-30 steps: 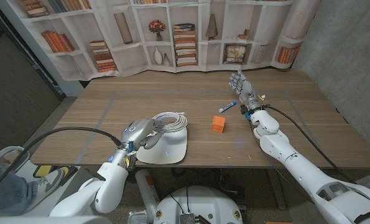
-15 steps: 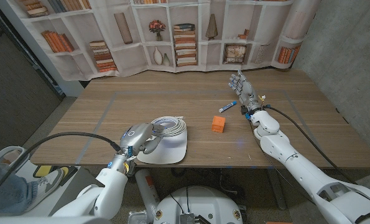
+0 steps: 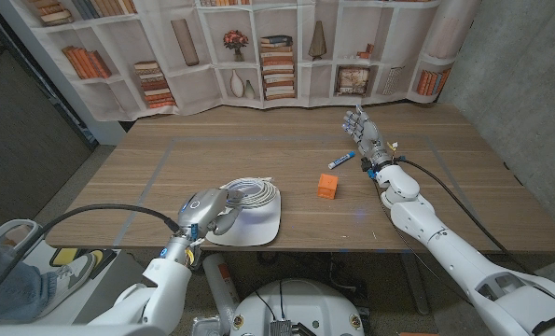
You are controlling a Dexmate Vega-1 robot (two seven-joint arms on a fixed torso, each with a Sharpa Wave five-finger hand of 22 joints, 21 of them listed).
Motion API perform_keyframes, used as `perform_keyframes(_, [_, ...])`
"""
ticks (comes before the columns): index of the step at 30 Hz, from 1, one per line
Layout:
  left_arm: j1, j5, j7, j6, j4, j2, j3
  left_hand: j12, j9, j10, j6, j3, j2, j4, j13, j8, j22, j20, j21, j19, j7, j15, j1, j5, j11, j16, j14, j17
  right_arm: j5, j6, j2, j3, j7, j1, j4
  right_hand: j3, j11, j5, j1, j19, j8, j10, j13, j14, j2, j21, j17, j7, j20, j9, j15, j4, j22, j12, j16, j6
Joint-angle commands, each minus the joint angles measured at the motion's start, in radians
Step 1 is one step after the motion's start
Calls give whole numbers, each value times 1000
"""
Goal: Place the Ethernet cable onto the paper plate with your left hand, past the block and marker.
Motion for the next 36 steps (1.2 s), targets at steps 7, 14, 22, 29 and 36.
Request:
perform_keyframes(7, [-27,11,-31,44,6,-19,53,-5,4,-4,2,10,4,-2,2,-3,2,-32,5,-7,-6,-114,-2,9,0,-3,-6,3,13,-4,8,1,11,10,34,-1,-2,-3,-1,10,-1,8,5,9,10,-4,4,1,-7,5,0,-5,4,2,2,8])
perform_keyframes(14, [-25,11,-29,63,0,-19,63,-6,4,-6,1,11,4,-2,2,-4,2,-30,4,-10,-6,-113,-3,9,-1,-3,-7,4,17,-4,10,1,20,13,42,-1,-3,-3,-1,11,-2,8,5,9,11,-5,4,1,-6,5,0,-5,4,2,1,8])
perform_keyframes(22, [-25,12,-31,82,-7,-12,74,-6,4,-8,1,11,4,0,2,-5,3,-29,5,-13,-6,-111,-5,9,3,-3,-11,4,16,-8,11,-2,21,14,45,-1,-3,-3,-2,11,-2,10,5,11,11,-6,4,0,-5,5,2,-5,4,2,2,8])
perform_keyframes(29, [-34,26,-31,110,-10,-10,89,-6,4,-9,2,11,2,1,2,-5,3,-28,2,-22,-6,-107,-7,9,2,-5,-18,4,19,-19,12,-2,17,13,43,-1,-2,-3,-2,13,-2,10,5,12,11,-6,4,1,-4,5,3,-6,5,2,2,8])
perform_keyframes(36, [-55,33,-70,141,-19,6,104,-6,4,-12,-1,12,2,1,2,-7,2,-29,0,-27,-11,-108,-8,9,2,-5,-21,4,20,-16,14,-3,19,14,50,-1,-1,-4,-3,14,-1,9,5,12,12,-7,4,1,-4,5,2,-5,5,2,1,9])
